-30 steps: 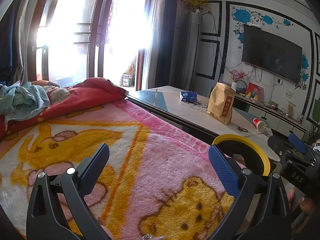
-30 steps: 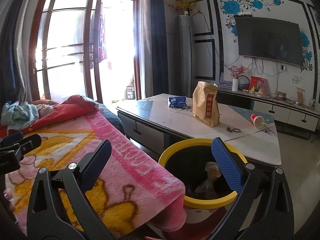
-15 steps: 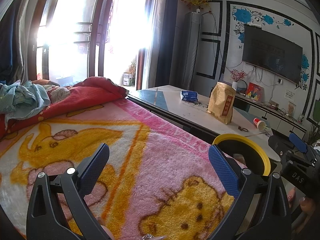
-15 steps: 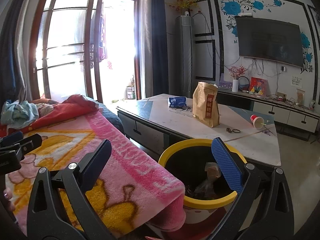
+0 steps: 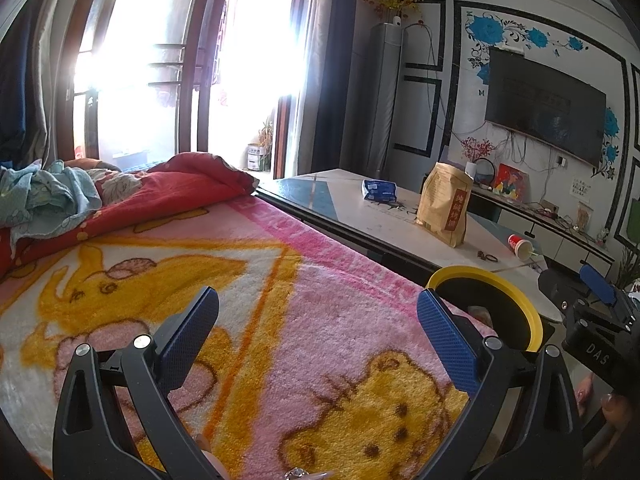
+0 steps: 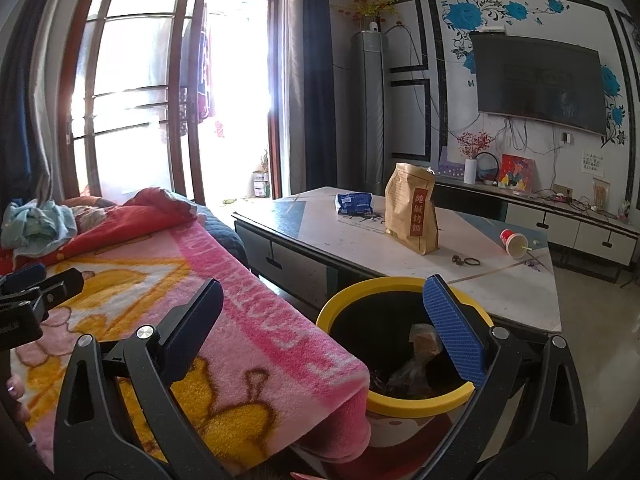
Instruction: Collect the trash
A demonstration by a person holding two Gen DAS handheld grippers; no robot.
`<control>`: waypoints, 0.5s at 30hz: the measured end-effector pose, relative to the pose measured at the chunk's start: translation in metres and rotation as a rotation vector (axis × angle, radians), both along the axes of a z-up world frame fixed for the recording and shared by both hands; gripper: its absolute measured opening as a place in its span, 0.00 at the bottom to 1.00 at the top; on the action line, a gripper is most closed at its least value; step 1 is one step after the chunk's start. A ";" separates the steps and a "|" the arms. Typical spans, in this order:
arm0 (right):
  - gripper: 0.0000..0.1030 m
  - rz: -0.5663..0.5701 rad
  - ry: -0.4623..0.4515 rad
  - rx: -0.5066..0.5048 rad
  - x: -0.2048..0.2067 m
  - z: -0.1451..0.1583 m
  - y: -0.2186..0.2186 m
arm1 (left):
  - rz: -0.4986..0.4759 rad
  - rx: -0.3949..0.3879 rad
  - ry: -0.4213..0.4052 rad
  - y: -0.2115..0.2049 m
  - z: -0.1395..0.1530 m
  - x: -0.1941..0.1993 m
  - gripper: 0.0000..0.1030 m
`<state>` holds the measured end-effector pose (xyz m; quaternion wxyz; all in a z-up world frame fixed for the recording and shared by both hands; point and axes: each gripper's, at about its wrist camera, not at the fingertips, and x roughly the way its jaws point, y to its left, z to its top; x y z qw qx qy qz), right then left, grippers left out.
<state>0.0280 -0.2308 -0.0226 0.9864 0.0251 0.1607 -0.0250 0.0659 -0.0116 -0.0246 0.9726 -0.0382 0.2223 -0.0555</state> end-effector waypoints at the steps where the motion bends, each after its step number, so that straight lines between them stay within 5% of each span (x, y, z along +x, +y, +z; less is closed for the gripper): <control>1: 0.89 0.001 0.001 0.001 0.000 0.000 -0.001 | 0.001 0.000 0.001 0.000 0.000 0.000 0.94; 8: 0.89 0.034 -0.003 0.004 0.002 0.007 0.005 | 0.005 -0.016 0.015 0.010 -0.003 -0.002 0.94; 15: 0.89 0.340 -0.007 0.065 0.017 0.034 0.086 | 0.196 -0.114 0.101 0.104 -0.010 -0.020 0.94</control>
